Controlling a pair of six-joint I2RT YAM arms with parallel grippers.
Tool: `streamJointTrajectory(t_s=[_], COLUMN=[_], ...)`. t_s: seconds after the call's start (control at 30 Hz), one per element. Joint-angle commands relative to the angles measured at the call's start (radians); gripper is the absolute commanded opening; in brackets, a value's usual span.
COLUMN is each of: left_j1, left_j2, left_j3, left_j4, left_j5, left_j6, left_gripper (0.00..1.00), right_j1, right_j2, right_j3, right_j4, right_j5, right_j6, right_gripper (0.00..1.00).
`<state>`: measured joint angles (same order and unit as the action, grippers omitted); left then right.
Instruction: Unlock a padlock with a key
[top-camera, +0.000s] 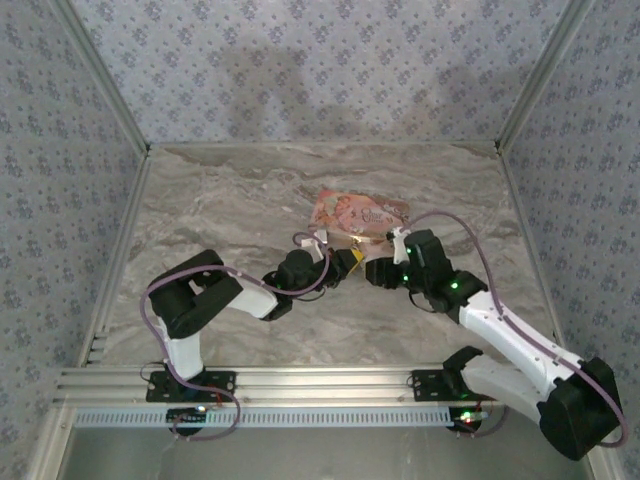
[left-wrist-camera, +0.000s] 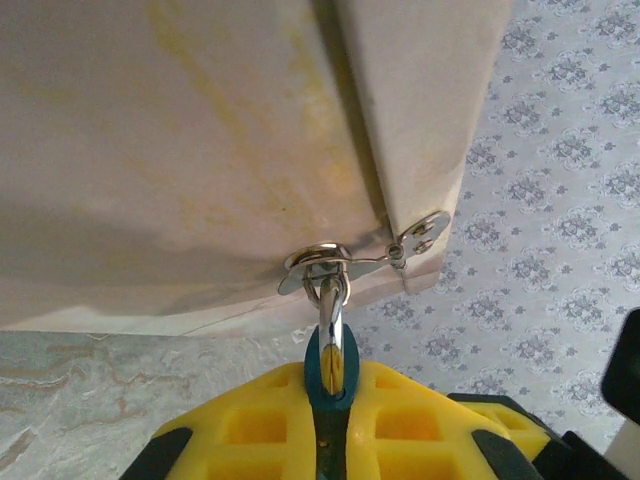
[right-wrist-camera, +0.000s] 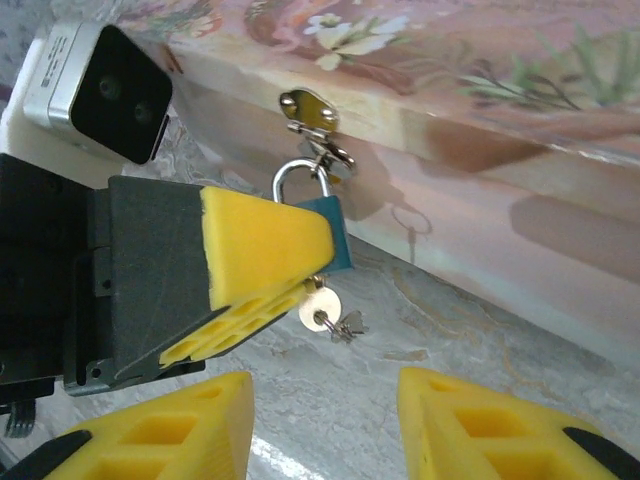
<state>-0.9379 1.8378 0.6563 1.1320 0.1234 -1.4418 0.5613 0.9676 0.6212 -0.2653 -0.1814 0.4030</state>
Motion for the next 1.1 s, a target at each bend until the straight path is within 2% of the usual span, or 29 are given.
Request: streamJointTrajectory(t_s=[0.0,0.83,1.07], left_j1=[0.004,0.008,0.007], left_j2=[-0.064,-0.083,-0.083], left_j3=[0.02,0.025,0.025], left_j4=[0.059,0.056,0.06], left_j5=[0.027,0.042,0.042], left_j6=[0.003,-0.01,-0.011], left_gripper=[0.0,0.0,0.0], right_j1=[0.024,0.147,0.177], right_j2=[0.026,0.185,0.212], right_j3=[0.048,0.156,0.167], right_j4=[0.005,-0.027,-0.037], right_j5=[0.059,0.261,0.297], right_j6=[-0.1,-0.243,-0.267], right_gripper=[0.44,0.37,0.41])
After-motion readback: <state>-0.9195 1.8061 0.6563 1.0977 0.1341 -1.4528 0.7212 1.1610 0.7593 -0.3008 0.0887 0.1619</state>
